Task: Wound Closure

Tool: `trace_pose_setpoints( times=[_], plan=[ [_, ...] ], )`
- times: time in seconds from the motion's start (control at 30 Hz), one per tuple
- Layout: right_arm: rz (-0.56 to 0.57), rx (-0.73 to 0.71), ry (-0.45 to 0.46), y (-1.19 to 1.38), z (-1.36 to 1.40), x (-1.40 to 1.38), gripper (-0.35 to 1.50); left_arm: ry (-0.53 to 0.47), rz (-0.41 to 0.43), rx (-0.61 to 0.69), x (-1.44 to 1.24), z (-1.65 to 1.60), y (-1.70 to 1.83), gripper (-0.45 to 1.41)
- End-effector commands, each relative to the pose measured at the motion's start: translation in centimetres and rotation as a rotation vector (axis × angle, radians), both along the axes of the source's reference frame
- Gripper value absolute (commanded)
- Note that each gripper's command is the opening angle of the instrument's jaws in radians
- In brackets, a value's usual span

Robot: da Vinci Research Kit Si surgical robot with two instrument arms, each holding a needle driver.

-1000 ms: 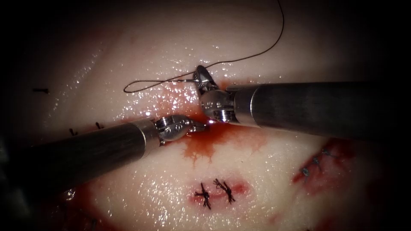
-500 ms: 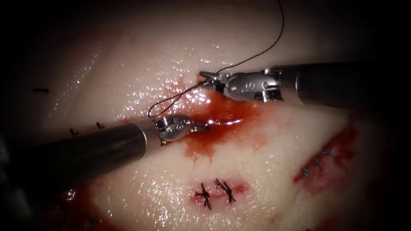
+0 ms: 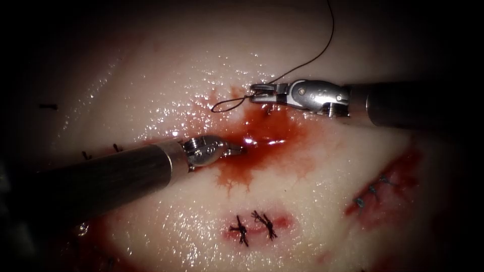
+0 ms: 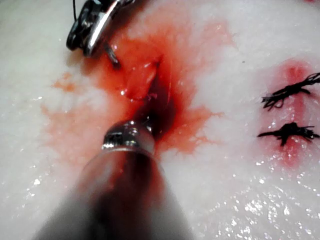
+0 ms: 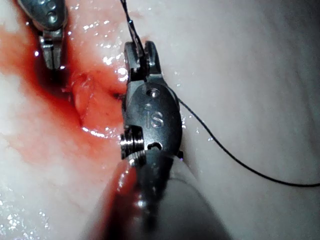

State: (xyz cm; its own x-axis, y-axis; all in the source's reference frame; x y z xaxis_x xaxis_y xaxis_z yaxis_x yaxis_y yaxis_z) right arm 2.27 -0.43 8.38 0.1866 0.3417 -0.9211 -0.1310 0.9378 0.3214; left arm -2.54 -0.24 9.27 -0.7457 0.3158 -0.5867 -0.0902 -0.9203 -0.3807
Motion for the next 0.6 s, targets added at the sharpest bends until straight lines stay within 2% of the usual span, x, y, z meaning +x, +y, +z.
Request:
trace_pose_setpoints(
  times=[0.03,0.43,0.6],
  plan=[
    [0.0,0.007,0.027,-0.01,0.09,0.1,-0.35,-0.002,0.001,0.0,-0.06,0.07,0.0,-0.38],
    [0.018,0.077,0.13,0.04,0.23,0.12,-0.35,-0.001,0.0,0.0,-0.06,0.07,0.0,-0.38],
    [0.036,0.168,0.218,0.09,0.3,0.14,-0.35,-0.001,0.0,-0.001,-0.06,0.07,0.0,-0.38]
  ],
)
